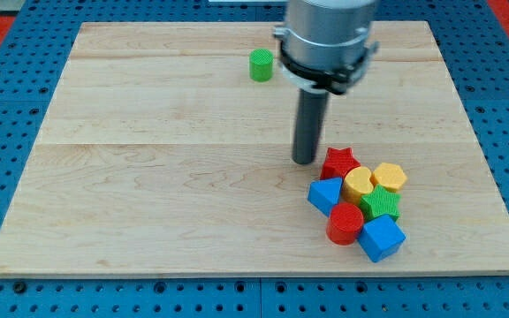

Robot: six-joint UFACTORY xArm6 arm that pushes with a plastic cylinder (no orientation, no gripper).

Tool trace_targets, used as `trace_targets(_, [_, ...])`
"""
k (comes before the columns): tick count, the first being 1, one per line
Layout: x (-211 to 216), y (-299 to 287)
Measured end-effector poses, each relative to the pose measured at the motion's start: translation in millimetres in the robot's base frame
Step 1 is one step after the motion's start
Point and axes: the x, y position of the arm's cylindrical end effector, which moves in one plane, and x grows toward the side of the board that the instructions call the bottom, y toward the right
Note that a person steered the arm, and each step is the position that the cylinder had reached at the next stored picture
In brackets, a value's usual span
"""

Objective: Slide the green circle to the center

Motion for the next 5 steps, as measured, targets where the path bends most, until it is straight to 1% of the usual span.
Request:
trace_targets(1, [-47,-14])
trace_targets(2, [-108,10])
trace_targets(3, [-162,20])
trace_targets(4, [-178,-38])
trace_targets(5, [-186,-71])
